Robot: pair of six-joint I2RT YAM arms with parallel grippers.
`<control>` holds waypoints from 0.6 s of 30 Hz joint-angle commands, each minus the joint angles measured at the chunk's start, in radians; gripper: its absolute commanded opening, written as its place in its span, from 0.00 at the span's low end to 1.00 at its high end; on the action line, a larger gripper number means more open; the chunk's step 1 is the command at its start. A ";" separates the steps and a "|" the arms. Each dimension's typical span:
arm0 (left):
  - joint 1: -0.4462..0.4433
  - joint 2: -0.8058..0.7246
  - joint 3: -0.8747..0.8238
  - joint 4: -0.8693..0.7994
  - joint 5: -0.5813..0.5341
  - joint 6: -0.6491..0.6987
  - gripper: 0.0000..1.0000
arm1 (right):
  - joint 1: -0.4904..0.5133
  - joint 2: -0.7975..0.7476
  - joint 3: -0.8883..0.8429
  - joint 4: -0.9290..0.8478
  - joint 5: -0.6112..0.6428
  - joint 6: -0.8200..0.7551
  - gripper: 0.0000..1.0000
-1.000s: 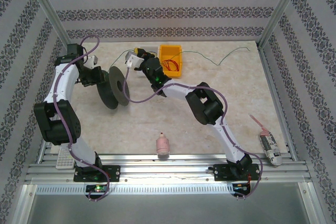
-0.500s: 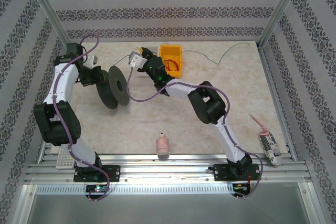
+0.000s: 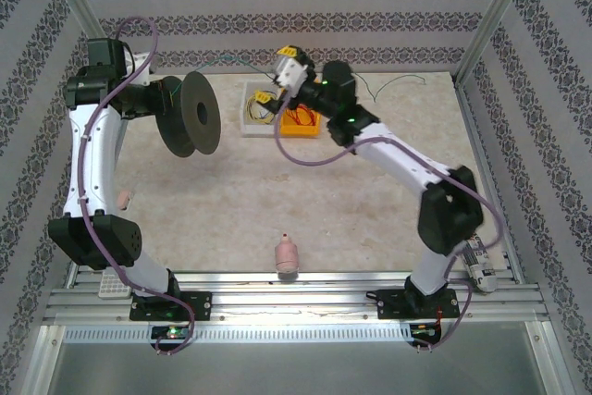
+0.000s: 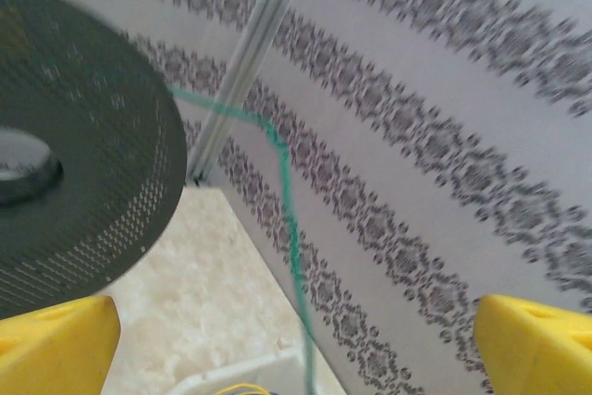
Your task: Wrap the cables
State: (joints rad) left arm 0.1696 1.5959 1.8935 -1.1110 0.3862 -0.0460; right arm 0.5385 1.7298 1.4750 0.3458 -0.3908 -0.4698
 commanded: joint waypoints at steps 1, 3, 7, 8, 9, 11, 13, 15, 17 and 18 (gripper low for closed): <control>-0.020 -0.034 0.083 -0.064 0.012 0.027 0.00 | -0.042 -0.081 -0.054 -0.117 -0.121 0.068 0.98; -0.027 -0.048 0.116 -0.076 0.012 0.029 0.00 | -0.073 -0.115 -0.065 -0.149 -0.117 0.052 0.98; -0.033 -0.083 0.154 -0.091 0.019 0.028 0.00 | -0.126 -0.137 -0.073 -0.226 -0.138 -0.010 0.97; -0.032 -0.088 0.162 -0.098 0.022 0.026 0.00 | -0.135 -0.136 -0.076 -0.241 -0.143 -0.034 0.97; -0.033 -0.093 0.172 -0.105 0.023 0.024 0.00 | -0.146 -0.130 -0.074 -0.260 -0.151 -0.058 0.96; -0.033 -0.108 0.185 -0.118 0.032 0.018 0.00 | -0.166 -0.113 -0.066 -0.276 -0.161 -0.075 0.96; -0.033 -0.123 0.190 -0.127 0.040 0.006 0.00 | -0.178 -0.089 -0.052 -0.295 -0.155 -0.098 0.95; -0.034 -0.128 0.206 -0.153 0.051 -0.008 0.00 | -0.173 -0.066 -0.021 -0.331 -0.120 -0.130 0.94; -0.033 -0.129 0.222 -0.182 0.061 -0.024 0.00 | -0.165 -0.045 0.005 -0.339 -0.073 -0.149 0.93; -0.033 -0.130 0.229 -0.194 0.065 -0.030 0.00 | -0.160 -0.034 0.017 -0.339 -0.045 -0.162 0.92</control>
State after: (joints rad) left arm 0.1440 1.4872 2.0789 -1.2629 0.4046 -0.0383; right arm 0.3645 1.6733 1.4387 0.0391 -0.4812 -0.5766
